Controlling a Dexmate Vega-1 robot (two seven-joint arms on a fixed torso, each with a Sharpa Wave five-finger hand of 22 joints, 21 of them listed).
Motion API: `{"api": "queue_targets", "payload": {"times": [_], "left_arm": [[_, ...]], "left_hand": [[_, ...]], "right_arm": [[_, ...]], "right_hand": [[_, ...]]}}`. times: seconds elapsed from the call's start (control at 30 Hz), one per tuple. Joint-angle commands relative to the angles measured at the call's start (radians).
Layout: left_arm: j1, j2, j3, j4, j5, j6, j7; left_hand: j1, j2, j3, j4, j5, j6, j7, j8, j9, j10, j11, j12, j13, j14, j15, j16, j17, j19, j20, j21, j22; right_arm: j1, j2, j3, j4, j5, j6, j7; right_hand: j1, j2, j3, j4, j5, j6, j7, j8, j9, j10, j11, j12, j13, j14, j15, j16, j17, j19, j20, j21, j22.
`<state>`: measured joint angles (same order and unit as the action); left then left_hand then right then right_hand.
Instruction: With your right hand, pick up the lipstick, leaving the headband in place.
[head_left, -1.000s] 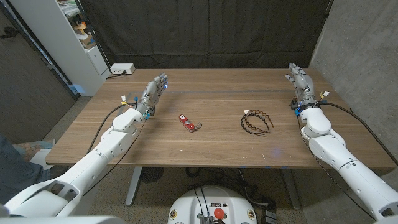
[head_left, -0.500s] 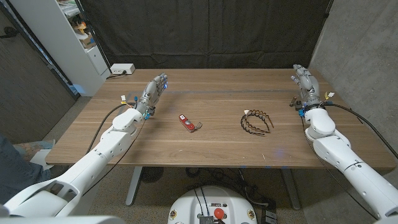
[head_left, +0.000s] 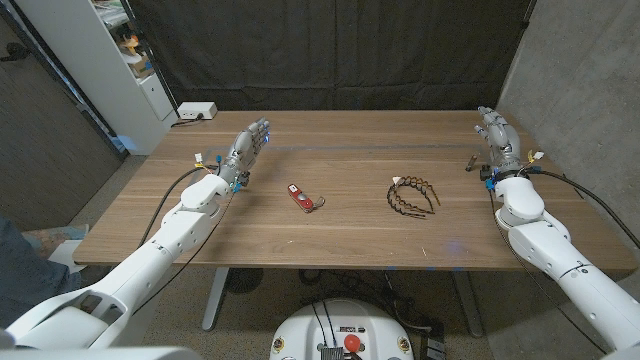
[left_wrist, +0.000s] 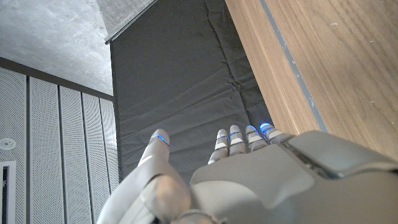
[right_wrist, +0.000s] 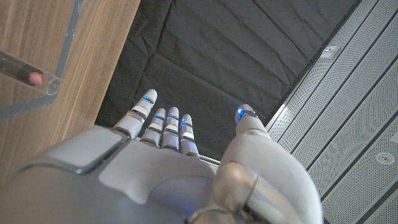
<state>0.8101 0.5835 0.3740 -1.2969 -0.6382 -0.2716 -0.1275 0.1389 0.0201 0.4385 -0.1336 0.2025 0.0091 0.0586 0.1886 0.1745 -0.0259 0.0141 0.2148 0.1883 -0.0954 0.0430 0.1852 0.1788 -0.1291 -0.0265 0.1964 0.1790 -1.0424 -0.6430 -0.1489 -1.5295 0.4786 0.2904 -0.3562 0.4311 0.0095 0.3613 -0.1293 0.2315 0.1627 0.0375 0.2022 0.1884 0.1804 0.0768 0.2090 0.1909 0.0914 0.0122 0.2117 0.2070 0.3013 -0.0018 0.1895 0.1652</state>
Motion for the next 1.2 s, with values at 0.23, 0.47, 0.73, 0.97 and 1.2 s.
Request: {"api": "queue_targets", "payload": {"times": [0.23,0.47,0.73,0.97,1.2], "left_arm": [[0.001,-0.004,0.001,0.001,-0.002,-0.004,-0.002],[-0.005,-0.011,0.005,0.012,-0.004,-0.007,-0.01],[-0.008,-0.014,0.007,0.016,0.0,-0.011,-0.009],[-0.007,-0.009,0.007,0.004,0.004,-0.002,0.0],[-0.008,-0.006,0.007,-0.003,0.009,0.0,0.006]], "left_hand": [[0.013,-0.001,-0.005,-0.001,-0.004,0.006,0.006,0.0,0.003,-0.002,0.001,-0.002,0.005,-0.011,-0.001,0.002,0.003,-0.005,0.011,0.002,0.003],[0.014,-0.001,-0.006,-0.001,-0.004,0.006,0.006,-0.001,0.003,-0.002,0.001,-0.003,0.005,-0.01,-0.001,0.003,0.003,-0.01,0.014,0.0,0.003],[0.014,0.0,-0.007,0.0,-0.004,0.005,0.005,-0.001,0.003,-0.004,-0.001,-0.004,0.005,-0.012,-0.002,0.002,0.003,-0.02,0.015,-0.003,0.003],[0.015,0.0,-0.007,0.0,-0.004,0.005,0.005,-0.001,0.003,-0.004,-0.001,-0.004,0.005,-0.017,-0.002,0.0,0.003,-0.028,0.017,-0.005,0.003],[0.015,0.0,-0.008,0.0,-0.004,0.005,0.004,-0.001,0.003,-0.004,-0.002,-0.004,0.005,-0.02,-0.001,-0.001,0.003,-0.032,0.018,-0.005,0.003]], "right_arm": [[-0.027,-0.019,0.02,-0.023,-0.009,-0.032,-0.026],[-0.034,-0.027,0.024,-0.031,-0.016,-0.047,-0.035],[-0.051,-0.038,0.033,-0.05,-0.028,-0.068,-0.053],[-0.057,-0.04,0.041,-0.049,-0.026,-0.072,-0.056],[-0.065,-0.044,0.042,-0.05,-0.039,-0.083,-0.069]], "right_hand": [[0.012,0.004,-0.005,0.001,-0.004,0.008,-0.003,0.001,0.002,0.002,0.001,-0.007,0.002,0.011,0.004,0.009,0.003,0.004,0.002,0.006,0.005],[0.012,0.002,-0.007,0.0,-0.005,0.01,-0.005,0.001,0.002,0.0,0.001,-0.008,0.002,0.01,0.005,0.008,0.003,0.002,0.002,0.005,0.005],[0.012,0.0,-0.011,0.0,-0.005,0.01,-0.008,0.0,0.002,-0.007,-0.001,-0.011,0.002,-0.004,0.005,0.002,0.003,-0.009,0.001,0.0,0.006],[0.015,0.0,-0.012,-0.002,-0.005,0.011,-0.009,0.0,0.002,-0.008,-0.001,-0.011,0.002,-0.008,0.006,0.001,0.003,-0.012,0.001,-0.001,0.006],[0.017,-0.003,-0.014,-0.004,-0.004,0.013,-0.007,0.0,0.002,-0.006,0.003,-0.01,0.002,-0.008,0.009,0.0,0.003,-0.012,0.001,0.0,0.006]]}}
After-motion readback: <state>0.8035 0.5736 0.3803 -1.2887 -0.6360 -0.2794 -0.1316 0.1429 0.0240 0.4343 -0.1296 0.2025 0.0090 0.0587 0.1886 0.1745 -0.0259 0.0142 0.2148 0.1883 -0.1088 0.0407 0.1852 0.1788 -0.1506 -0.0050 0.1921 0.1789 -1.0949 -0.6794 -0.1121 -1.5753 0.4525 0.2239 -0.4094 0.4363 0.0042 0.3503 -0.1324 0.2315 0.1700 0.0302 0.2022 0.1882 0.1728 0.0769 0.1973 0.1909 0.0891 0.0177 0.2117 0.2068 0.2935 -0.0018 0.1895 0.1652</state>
